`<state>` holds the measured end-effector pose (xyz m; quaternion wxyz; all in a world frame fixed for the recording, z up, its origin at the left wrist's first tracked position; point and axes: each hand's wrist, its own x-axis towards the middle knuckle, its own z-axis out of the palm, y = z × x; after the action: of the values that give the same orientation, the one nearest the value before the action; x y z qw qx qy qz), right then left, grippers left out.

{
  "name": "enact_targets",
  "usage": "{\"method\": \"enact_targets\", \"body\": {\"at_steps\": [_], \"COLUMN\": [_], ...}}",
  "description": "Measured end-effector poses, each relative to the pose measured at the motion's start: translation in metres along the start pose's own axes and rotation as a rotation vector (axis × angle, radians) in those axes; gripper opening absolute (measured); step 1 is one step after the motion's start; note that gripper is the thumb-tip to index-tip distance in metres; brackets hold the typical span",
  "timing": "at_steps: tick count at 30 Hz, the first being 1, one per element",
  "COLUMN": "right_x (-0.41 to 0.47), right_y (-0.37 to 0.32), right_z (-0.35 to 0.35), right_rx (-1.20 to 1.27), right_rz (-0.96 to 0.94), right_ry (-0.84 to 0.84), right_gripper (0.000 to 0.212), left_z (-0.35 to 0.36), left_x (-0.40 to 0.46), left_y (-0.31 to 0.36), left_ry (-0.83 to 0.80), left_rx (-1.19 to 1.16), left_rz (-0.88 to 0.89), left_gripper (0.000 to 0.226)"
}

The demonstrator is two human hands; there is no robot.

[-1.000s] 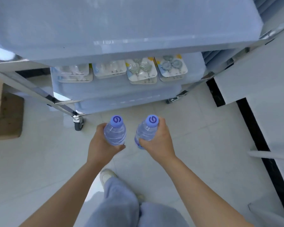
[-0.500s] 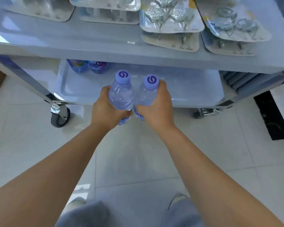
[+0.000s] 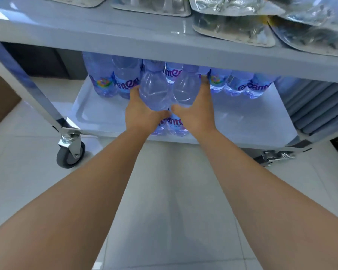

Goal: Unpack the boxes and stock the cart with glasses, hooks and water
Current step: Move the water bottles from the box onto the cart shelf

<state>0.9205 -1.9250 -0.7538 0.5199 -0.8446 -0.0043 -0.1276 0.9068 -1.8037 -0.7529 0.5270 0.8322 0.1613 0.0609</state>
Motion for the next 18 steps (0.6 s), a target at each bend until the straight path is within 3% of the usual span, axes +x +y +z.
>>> {"method": "enact_targets", "body": {"at_steps": [4,10,18], "right_x": [-0.024,-0.023,0.014], "right_y": [0.022,0.038,0.055], "right_z": [0.0,0.006,0.033], "right_rx": [-0.008,-0.062,-0.15], "right_rz": [0.105,0.237,0.172], "right_ry": [-0.104,-0.056,0.014], "right_gripper": [0.096,0.049,0.043], "left_z": [0.006,0.011,0.033], "left_x": [-0.005,-0.004,0.044], "left_y": [-0.011,-0.039,-0.049], "left_ry": [-0.037,-0.003,0.144], "left_rx": [0.006,0.05,0.114], "left_rz": [0.004,0.03,0.129], "left_gripper": [0.071,0.058,0.066]}}
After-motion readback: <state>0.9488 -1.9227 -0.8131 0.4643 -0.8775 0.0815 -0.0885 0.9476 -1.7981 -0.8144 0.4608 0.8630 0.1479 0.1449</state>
